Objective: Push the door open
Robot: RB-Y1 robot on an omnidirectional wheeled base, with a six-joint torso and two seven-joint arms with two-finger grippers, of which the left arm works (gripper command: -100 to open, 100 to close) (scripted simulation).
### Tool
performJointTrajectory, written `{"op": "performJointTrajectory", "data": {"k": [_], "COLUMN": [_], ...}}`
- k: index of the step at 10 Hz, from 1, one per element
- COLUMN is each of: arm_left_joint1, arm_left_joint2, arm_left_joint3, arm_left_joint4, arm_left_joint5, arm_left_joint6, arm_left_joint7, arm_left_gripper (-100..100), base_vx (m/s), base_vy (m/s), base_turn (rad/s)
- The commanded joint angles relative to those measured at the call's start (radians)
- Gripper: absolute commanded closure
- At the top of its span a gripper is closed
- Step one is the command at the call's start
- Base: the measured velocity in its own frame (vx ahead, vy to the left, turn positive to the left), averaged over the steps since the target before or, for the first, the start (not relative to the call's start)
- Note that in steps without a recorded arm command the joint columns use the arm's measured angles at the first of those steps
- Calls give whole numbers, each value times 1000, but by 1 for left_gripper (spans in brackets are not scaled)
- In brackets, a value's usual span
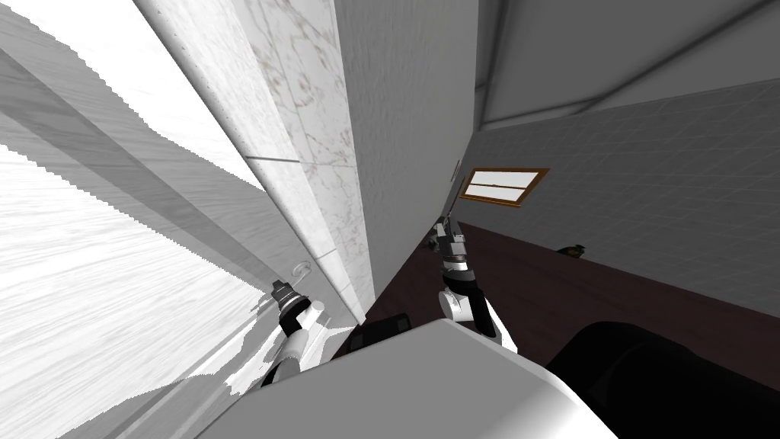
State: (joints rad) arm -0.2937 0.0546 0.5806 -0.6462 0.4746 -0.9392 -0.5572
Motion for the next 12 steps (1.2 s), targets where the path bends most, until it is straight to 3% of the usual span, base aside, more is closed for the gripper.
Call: {"op": "performJointTrajectory", "data": {"k": [1, 3, 5, 7, 8, 10, 12], "arm_left_joint1": [-21, -43, -43, -65, -65, -65, -65], "arm_left_joint2": [18, 15, 15, 11, 11, 11, 11], "arm_left_joint3": [30, 76, 76, 122, 122, 122, 122], "arm_left_joint4": [8, 32, 32, 57, 85, 57, 57], "arm_left_joint5": [12, 32, 32, 53, 53, 53, 53], "arm_left_joint6": [-36, -76, -76, -116, -116, -116, -116], "arm_left_joint7": [-9, -35, -35, -60, -60, -60, -60], "arm_left_gripper": [100, 100, 100, 100, 100, 100, 100], "base_vx": [10, 14, 14, 6, -25, 0, 2], "base_vy": [46, 102, 61, 51, 59, 10, -4], "base_turn": [-115, -215, -36, -145, -105, 1, 11]}}
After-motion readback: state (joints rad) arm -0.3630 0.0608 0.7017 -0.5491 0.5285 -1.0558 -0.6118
